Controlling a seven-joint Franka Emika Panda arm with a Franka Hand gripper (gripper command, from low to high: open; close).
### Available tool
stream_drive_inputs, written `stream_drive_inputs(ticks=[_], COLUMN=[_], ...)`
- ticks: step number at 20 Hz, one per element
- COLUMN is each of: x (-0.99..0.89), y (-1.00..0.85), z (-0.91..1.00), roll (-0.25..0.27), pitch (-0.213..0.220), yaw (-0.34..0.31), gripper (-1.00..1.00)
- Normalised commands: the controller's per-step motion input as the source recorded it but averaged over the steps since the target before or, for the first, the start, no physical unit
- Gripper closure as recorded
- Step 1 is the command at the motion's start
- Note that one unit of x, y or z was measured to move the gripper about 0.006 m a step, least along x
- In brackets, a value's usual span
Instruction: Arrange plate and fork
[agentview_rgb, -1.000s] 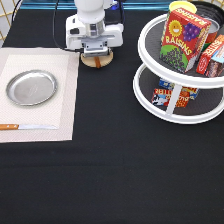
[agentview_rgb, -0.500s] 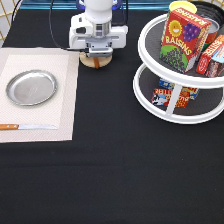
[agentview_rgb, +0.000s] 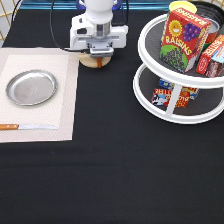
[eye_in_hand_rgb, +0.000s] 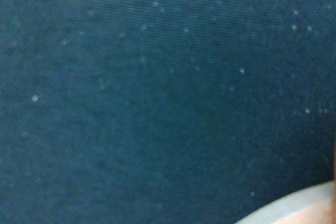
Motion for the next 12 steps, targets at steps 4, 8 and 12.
stream_drive_inputs(ticks=[4,8,12], x=[-0.01,0.07,0.12], y=[-0.38,-0.56,-0.46], z=[0.69,0.67,0.49], roll=[0.237,0.105,0.009], pitch=[0.054,0.038,0.004], yaw=[0.007,-0.074,-0.145], gripper=[1.0,1.0,1.0])
